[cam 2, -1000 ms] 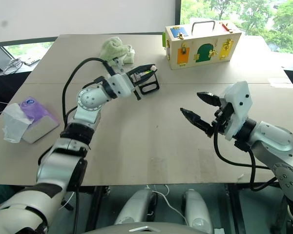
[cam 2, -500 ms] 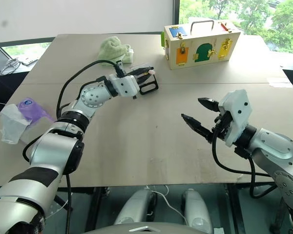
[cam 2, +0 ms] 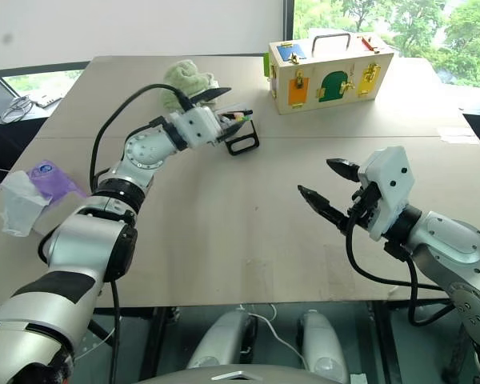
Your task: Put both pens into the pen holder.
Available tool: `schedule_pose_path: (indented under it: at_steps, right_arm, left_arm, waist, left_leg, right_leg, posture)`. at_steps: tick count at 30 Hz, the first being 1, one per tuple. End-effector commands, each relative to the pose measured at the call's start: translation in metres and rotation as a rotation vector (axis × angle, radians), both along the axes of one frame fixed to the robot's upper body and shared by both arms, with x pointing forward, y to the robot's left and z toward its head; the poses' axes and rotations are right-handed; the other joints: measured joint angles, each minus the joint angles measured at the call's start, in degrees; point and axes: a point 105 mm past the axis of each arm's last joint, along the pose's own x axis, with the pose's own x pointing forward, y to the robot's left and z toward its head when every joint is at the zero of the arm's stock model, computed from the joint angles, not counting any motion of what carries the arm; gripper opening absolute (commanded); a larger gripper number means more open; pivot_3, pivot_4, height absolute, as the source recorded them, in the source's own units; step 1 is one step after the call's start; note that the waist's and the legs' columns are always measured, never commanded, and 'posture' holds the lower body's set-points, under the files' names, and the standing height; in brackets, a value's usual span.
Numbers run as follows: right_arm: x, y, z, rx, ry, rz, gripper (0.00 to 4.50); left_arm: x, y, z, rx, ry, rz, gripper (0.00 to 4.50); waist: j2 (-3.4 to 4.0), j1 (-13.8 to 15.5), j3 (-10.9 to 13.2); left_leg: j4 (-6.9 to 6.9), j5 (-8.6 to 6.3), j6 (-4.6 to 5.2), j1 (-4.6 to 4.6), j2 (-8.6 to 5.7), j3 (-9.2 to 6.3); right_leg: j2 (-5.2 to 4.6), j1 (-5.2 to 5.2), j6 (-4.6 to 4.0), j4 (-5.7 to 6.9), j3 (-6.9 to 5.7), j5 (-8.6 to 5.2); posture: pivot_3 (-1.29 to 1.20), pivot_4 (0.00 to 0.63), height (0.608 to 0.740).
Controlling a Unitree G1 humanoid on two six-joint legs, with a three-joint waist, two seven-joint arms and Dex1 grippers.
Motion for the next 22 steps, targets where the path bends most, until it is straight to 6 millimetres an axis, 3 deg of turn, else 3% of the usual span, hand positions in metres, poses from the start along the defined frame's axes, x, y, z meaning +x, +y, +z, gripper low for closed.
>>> schedule_pose_path:
  at_steps: [1, 4, 7, 11, 15, 18, 22]
  right_arm:
    - [-0.006, 0.005, 0.016, 0.008, -0.087, 0.033, 3.65]
    - [-0.006, 0.009, 0.02, 0.018, -0.102, 0.058, 3.65]
    - [0.002, 0.008, 0.018, 0.011, -0.095, 0.068, 3.65]
    - [0.012, -0.007, 0.001, -0.067, -0.042, 0.003, 3.65]
    - [0.003, -0.034, -0.017, -0.143, 0.023, -0.051, 3.65]
    - [-0.004, -0.057, -0.027, -0.183, 0.066, -0.1, 3.65]
    - [-0.004, -0.066, -0.031, -0.188, 0.075, -0.119, 3.65]
  left_arm:
    - [-0.023, 0.004, 0.013, -0.182, 0.09, -0.152, 3.1]
    - [-0.05, 0.011, -0.003, -0.27, 0.265, -0.21, 3.1]
    - [-0.079, 0.032, -0.045, -0.393, 0.52, -0.089, 3.1]
    - [-0.097, 0.053, -0.074, -0.441, 0.709, 0.068, 3.1]
    - [-0.123, 0.064, -0.09, -0.444, 0.848, 0.164, 3.1]
    - [-0.139, 0.069, -0.091, -0.484, 0.921, 0.166, 3.1]
    - [-0.146, 0.074, -0.092, -0.504, 0.943, 0.19, 3.1]
  waist:
    - [0.02, -0.34, -0.01]
    - [0.02, -1.33, -0.01]
    - [0.07, -2.84, -0.04]
    - [0.06, -1.73, -0.03]
    - [0.05, -0.23, -0.04]
    - [0.05, 0.2, -0.05]
    - [0.06, 0.19, -0.06]
  left_leg:
    - [0.0, 0.0, 0.0, 0.01, 0.01, 0.01]
    - [0.0, 0.01, -0.02, 0.02, 0.06, 0.0]
    - [-0.04, 0.0, -0.03, 0.11, 0.12, 0.02]
    - [-0.02, -0.01, -0.03, 0.1, 0.13, -0.16]
    - [0.05, 0.01, -0.03, 0.16, 0.07, -0.26]
    - [0.04, 0.0, -0.03, 0.12, 0.05, -0.14]
    - [0.03, 0.0, -0.03, 0.2, 0.1, -0.14]
  right_leg:
    - [-0.01, 0.0, 0.0, 0.01, 0.03, 0.0]
    - [-0.22, 0.0, -0.01, 0.02, 0.13, 0.0]
    - [-0.26, 0.0, -0.03, 0.04, 0.38, -0.01]
    - [-0.21, 0.02, -0.05, 0.08, 0.24, 0.0]
    - [-0.21, 0.19, -0.05, 0.04, 0.16, -0.01]
    - [-0.28, 0.17, -0.04, -0.02, 0.22, -0.01]
    - [-0.22, 0.19, -0.07, 0.0, 0.21, -0.03]
  posture:
    - [0.0, 0.15, 0.74]
    - [0.0, 0.15, 0.74]
    - [0.0, 0.15, 0.74]
    - [0.0, 0.15, 0.74]
    - [0.0, 0.15, 0.74]
    - [0.0, 0.15, 0.74]
    - [0.0, 0.15, 0.74]
